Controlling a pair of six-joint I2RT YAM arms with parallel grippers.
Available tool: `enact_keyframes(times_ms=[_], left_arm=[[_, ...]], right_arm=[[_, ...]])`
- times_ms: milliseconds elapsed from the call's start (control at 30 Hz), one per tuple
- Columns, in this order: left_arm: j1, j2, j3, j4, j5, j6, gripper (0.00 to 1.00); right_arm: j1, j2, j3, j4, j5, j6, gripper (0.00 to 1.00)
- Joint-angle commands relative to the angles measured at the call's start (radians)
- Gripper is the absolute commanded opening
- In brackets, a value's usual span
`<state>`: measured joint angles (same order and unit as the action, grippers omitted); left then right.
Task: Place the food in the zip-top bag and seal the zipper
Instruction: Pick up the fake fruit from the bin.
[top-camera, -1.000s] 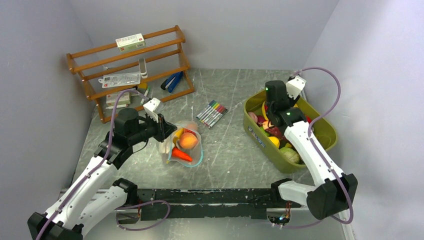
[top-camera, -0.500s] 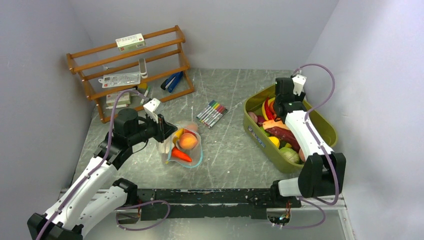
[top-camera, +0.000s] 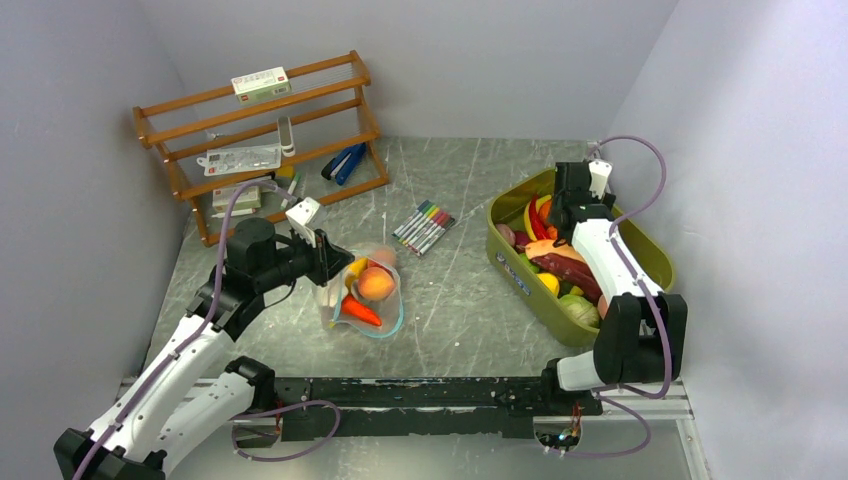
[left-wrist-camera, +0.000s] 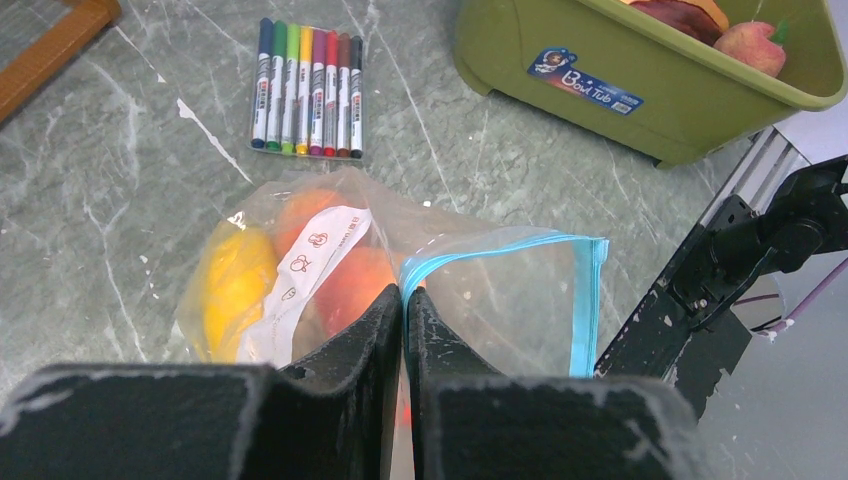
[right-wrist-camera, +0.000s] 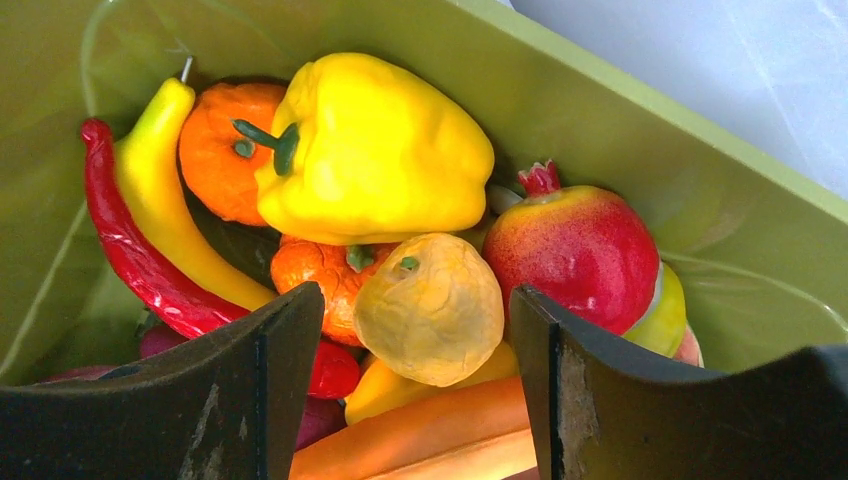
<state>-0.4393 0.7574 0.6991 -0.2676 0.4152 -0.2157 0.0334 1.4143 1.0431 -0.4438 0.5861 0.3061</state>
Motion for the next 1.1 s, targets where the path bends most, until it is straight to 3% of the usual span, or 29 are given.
enact_keyframes(times_ms=[0, 400, 867, 1067], left_arm=[[0.005, -0.013, -0.005, 0.018, 0.020, 0.010, 0.07], [0.006, -0.024, -0.005, 0.017, 0.008, 0.011, 0.07], [0.005, -0.023, -0.001, 0.017, 0.004, 0.015, 0.07], [0.005, -0.024, -0.003, 0.014, -0.004, 0.012, 0.07]], right_arm=[[-0.007, -0.013, -0.027, -0.003, 0.003, -0.021, 0.68], [-0.009, 0.055, -0.007, -0.024, 0.027, -0.013, 0.69], [-0.006, -0.019, 0.009, -0.051, 0.019, 0.026, 0.49], [0.008, -0.077, 0.040, -0.073, -0.006, 0.046, 0.45]])
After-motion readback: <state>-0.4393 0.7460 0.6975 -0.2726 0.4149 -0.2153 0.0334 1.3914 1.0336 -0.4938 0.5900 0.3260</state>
